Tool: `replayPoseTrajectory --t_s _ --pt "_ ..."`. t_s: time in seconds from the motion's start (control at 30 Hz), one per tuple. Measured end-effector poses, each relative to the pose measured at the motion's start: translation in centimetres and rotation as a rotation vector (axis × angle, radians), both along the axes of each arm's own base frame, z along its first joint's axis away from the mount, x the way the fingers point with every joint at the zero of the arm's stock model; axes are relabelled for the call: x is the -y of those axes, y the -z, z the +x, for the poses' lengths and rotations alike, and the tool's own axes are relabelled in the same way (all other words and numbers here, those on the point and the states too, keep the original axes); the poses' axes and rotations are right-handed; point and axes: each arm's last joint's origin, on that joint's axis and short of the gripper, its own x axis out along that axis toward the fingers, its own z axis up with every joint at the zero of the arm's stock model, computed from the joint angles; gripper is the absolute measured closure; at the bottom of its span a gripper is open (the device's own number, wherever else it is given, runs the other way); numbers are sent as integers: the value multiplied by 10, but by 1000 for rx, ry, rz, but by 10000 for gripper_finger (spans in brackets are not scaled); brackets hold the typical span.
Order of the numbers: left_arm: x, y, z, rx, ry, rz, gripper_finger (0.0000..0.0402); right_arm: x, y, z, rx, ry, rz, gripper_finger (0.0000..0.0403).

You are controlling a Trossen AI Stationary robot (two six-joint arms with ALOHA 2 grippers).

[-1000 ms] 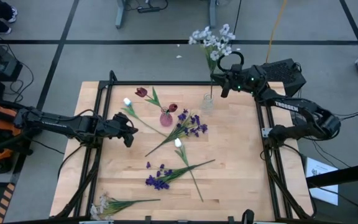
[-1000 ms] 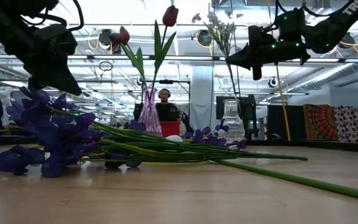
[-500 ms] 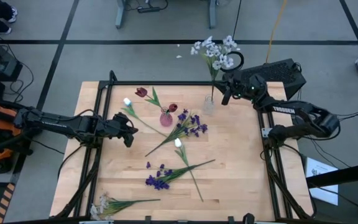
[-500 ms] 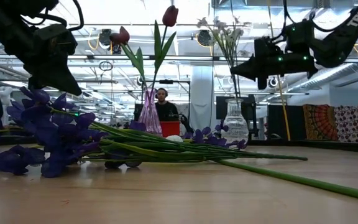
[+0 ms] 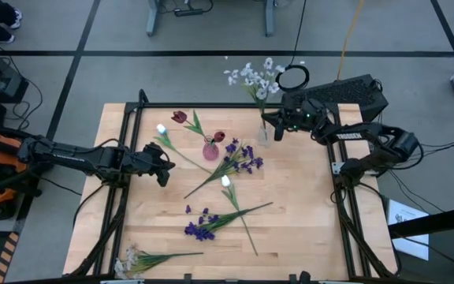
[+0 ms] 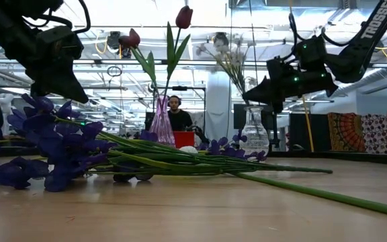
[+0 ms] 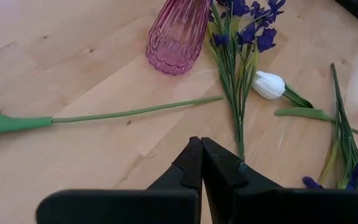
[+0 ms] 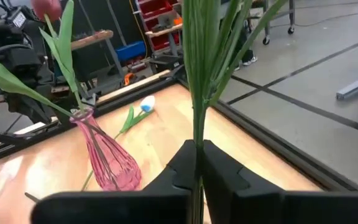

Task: Sort flowers into vase by color
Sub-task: Put the top right white flowers into the transparent vase, then put the top white tulip flower into the transparent vase

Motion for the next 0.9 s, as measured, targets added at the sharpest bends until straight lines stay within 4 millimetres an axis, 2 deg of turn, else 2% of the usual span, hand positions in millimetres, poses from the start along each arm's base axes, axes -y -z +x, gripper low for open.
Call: replayPoseTrajectory --t_s 0.27,0.43,0.57,0.73,0.9 --pt "0 0 0 0 0 0 391 -4 -10 -8 -28 1 -11 335" --pt "0 0 0 -6 14 16 391 -11 -13 -16 -108 -2 -2 316" --pt "0 0 0 -8 21 25 391 -17 -19 -27 -154 6 24 307" --pt "0 0 0 -8 19 23 391 -29 -35 -43 -168 32 -1 303" --pt "0 0 0 -5 15 17 391 -47 -53 -65 -242 158 21 312"
